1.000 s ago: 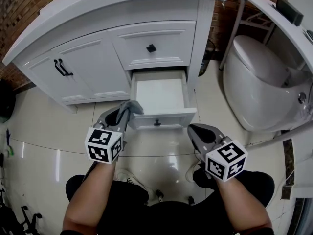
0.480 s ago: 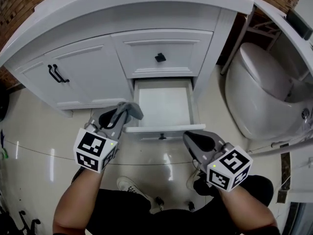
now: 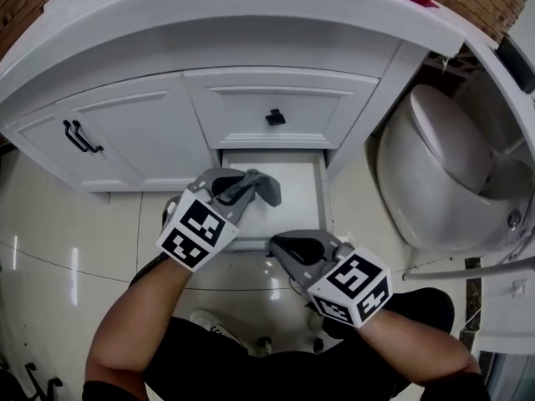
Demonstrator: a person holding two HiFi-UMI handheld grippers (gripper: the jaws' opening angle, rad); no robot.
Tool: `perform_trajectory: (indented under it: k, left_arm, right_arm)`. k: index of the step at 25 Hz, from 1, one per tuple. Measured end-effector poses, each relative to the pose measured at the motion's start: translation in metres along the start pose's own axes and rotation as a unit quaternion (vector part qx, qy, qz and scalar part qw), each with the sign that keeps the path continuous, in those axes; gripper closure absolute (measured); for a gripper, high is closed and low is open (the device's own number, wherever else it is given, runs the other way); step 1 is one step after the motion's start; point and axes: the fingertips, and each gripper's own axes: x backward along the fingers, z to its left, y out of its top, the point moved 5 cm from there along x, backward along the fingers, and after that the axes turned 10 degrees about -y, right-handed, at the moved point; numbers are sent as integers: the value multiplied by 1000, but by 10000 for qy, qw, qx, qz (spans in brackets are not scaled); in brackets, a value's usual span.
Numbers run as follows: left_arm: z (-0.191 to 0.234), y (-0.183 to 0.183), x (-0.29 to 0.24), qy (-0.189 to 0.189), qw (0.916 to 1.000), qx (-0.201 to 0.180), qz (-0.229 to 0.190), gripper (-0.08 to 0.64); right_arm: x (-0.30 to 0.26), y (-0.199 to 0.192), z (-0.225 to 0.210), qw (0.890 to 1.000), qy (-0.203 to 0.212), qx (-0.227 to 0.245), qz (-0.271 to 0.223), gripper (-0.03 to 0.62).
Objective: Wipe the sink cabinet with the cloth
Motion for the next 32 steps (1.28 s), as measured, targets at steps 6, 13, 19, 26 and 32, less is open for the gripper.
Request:
perform_trajectory:
  k: [6,13,19,26,32]
  left_arm:
    - [8,-3,-57,-516,9979,21,385,523]
    - [18,-2,-135,-897,9915,6,940,523]
    - [8,-7,-181,-1334,9804,-439,1379,523]
    - [13,-9,-202,-1214,9831,-142,1362,523]
    - [26,-24,-189,-955,9843,160,1472,523]
  right_arm:
    - [-11,3,27,9974,691,51,174,588]
    - [-13,-5,16,9929,1151,6,313,588]
    - [-14,-6,12,9875,1518,158,403,588]
    - [-13,-2,8,9867,1584,165,313,588]
    - [-16,-4,4,9867,1583,91,351,588]
